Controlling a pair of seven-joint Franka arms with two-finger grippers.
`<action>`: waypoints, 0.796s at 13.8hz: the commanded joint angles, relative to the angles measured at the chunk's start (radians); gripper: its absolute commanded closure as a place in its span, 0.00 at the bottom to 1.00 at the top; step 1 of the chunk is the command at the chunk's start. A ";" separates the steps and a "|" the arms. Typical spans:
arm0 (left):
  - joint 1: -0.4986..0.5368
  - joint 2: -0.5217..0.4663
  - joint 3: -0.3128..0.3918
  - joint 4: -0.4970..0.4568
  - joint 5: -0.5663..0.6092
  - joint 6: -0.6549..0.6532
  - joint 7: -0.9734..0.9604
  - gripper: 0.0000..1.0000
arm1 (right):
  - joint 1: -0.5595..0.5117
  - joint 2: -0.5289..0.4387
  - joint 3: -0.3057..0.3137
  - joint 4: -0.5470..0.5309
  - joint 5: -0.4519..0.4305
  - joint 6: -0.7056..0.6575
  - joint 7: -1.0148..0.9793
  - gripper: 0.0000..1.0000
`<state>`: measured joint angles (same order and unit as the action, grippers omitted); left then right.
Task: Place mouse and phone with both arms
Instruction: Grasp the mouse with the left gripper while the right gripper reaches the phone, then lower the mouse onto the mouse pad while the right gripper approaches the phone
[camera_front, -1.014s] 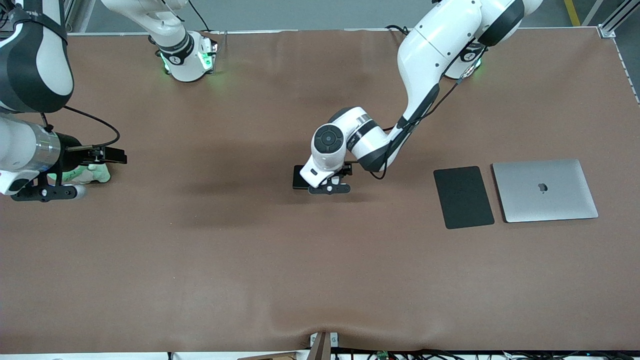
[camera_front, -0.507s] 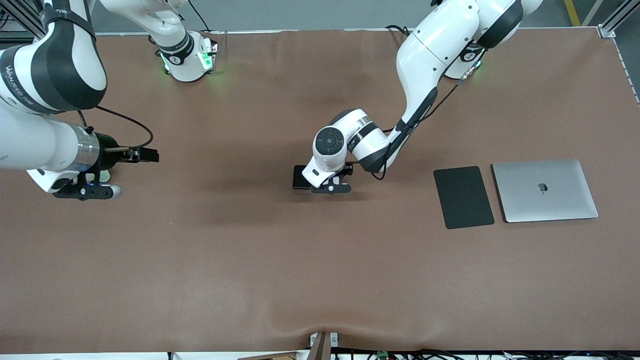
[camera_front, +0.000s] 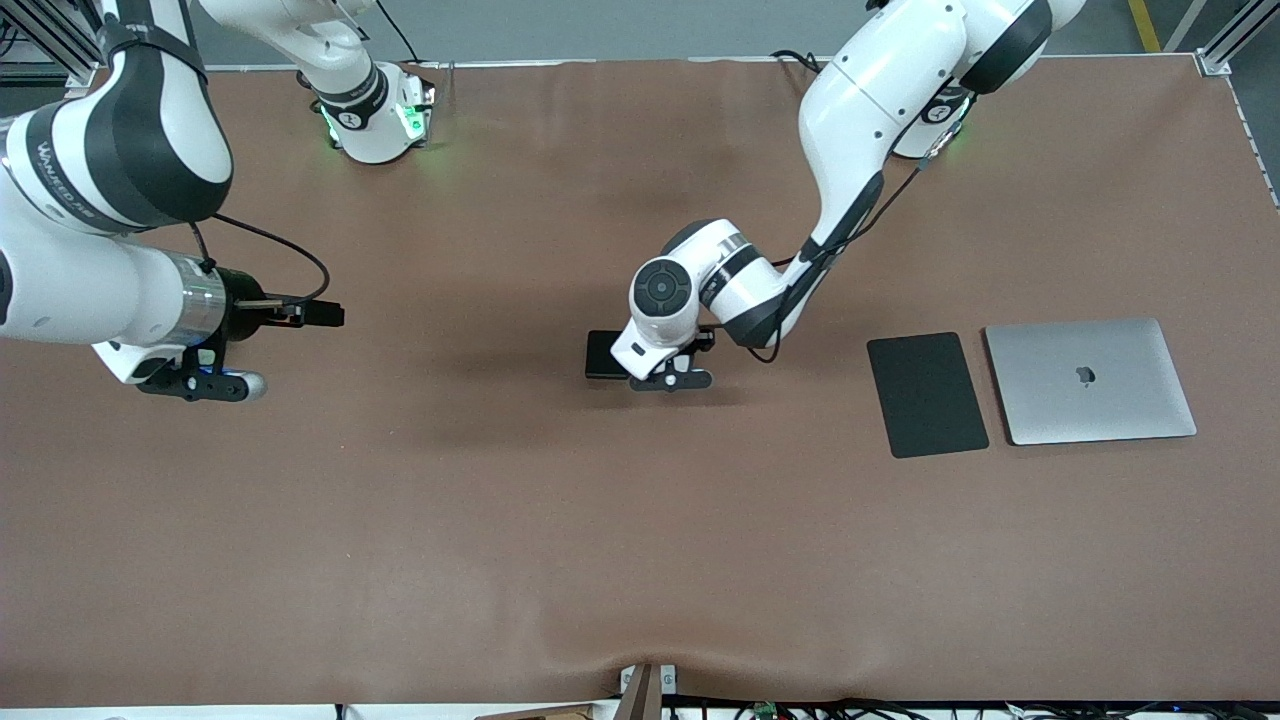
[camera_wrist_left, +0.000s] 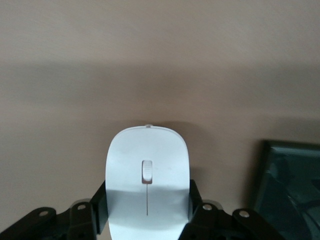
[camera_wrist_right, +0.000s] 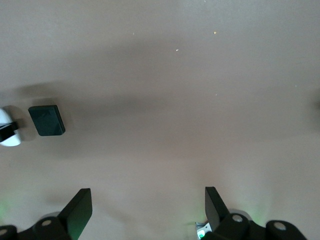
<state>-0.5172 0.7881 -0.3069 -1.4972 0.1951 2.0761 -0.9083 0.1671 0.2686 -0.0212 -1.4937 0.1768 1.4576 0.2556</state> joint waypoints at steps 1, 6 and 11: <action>0.107 -0.156 -0.006 -0.028 0.023 -0.160 0.078 1.00 | 0.019 -0.009 -0.003 -0.013 0.044 0.026 0.040 0.00; 0.296 -0.283 -0.015 -0.101 0.021 -0.245 0.160 1.00 | 0.049 -0.006 -0.003 -0.014 0.053 0.052 0.074 0.00; 0.482 -0.320 -0.014 -0.239 0.066 -0.197 0.313 1.00 | 0.132 0.003 -0.003 -0.040 0.061 0.121 0.166 0.00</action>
<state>-0.0924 0.5133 -0.3090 -1.6466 0.2324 1.8364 -0.6378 0.2588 0.2704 -0.0202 -1.5163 0.2196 1.5468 0.3739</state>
